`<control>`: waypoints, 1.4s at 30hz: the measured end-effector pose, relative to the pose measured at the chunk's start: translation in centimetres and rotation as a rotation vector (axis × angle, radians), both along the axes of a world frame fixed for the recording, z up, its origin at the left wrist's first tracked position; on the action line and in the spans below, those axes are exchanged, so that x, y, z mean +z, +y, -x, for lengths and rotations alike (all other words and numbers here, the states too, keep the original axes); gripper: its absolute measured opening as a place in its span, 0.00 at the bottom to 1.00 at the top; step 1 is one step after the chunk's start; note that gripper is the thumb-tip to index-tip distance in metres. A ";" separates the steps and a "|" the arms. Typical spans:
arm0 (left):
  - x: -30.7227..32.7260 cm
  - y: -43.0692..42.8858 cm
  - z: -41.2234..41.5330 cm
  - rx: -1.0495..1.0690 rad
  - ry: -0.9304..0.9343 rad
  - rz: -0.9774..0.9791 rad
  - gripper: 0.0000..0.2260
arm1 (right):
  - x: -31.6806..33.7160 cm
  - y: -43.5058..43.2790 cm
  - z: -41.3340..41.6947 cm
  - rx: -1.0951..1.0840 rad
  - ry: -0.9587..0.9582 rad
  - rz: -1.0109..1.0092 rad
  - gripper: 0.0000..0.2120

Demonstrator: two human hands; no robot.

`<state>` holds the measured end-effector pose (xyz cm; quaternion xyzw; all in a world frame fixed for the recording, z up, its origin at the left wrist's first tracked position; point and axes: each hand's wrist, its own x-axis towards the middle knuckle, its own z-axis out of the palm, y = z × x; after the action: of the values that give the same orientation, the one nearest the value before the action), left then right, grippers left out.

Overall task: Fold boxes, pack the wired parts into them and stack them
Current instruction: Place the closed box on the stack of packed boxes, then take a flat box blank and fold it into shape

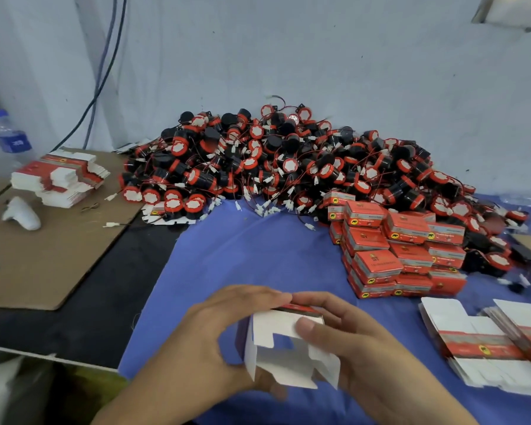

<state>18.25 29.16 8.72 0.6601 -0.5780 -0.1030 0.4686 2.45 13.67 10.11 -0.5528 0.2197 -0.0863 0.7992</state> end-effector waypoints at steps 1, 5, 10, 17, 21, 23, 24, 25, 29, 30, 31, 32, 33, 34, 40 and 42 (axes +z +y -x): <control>0.1 0.0 0.1 0.006 0.028 -0.014 0.36 | -0.1 0.1 0.1 -0.008 -0.001 0.038 0.17; 0.1 0.0 1.0 0.010 0.142 -0.065 0.39 | -0.5 -0.1 0.4 -0.044 0.051 0.167 0.13; -0.6 -0.6 2.2 0.030 0.238 -0.062 0.41 | -0.4 -0.2 0.9 -0.066 0.114 0.234 0.11; -1.2 -0.3 2.3 -0.076 0.426 0.021 0.29 | -0.1 0.6 1.1 -0.125 0.139 0.470 0.05; -2.1 -1.5 3.3 0.062 0.507 0.128 0.13 | -0.4 2.1 0.9 -0.153 0.126 0.791 0.05; -2.5 -1.7 3.5 0.123 0.551 0.143 0.12 | -0.2 2.2 1.3 -0.070 0.092 0.778 0.10; -2.6 -1.6 3.4 0.143 0.582 0.150 0.12 | 0.0 1.9 1.5 -0.002 0.063 0.658 0.14; -2.7 -1.5 3.2 0.159 0.609 0.155 0.13 | 0.2 1.5 1.9 0.047 0.012 0.462 0.17; -2.7 -1.4 3.3 0.177 0.633 0.170 0.12 | -0.3 0.6 2.6 0.068 -0.151 0.132 0.23; -2.7 -1.5 3.5 0.180 0.604 0.188 0.11 | -0.9 0.7 2.4 0.030 -0.147 0.196 0.23; -2.6 -1.6 3.7 0.184 0.569 0.211 0.10 | -1.4 0.8 2.0 -0.022 -0.143 0.267 0.22; -2.5 -1.7 4.0 0.185 0.538 0.224 0.09 | -1.9 1.1 1.6 -0.068 -0.144 0.352 0.21; -2.4 -1.8 4.3 0.184 0.507 0.229 0.07 | -2.2 1.4 1.3 -0.121 -0.152 0.451 0.20; -2.4 -1.9 4.5 0.188 0.466 0.232 0.07 | -2.4 1.6 1.1 -0.170 -0.169 0.534 0.20; -2.3 -2.4 5.2 0.283 0.607 0.294 0.09 | -3.5 1.9 1.4 -0.217 -0.139 0.875 0.06; -2.4 -2.3 4.8 0.337 0.660 0.282 0.09 | -3.3 1.3 2.0 -0.048 -0.121 0.857 0.14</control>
<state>13.47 26.90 6.33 0.6064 -0.2883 -0.1509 0.7255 0.41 15.00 6.83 -0.8235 0.1296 -0.2202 0.5065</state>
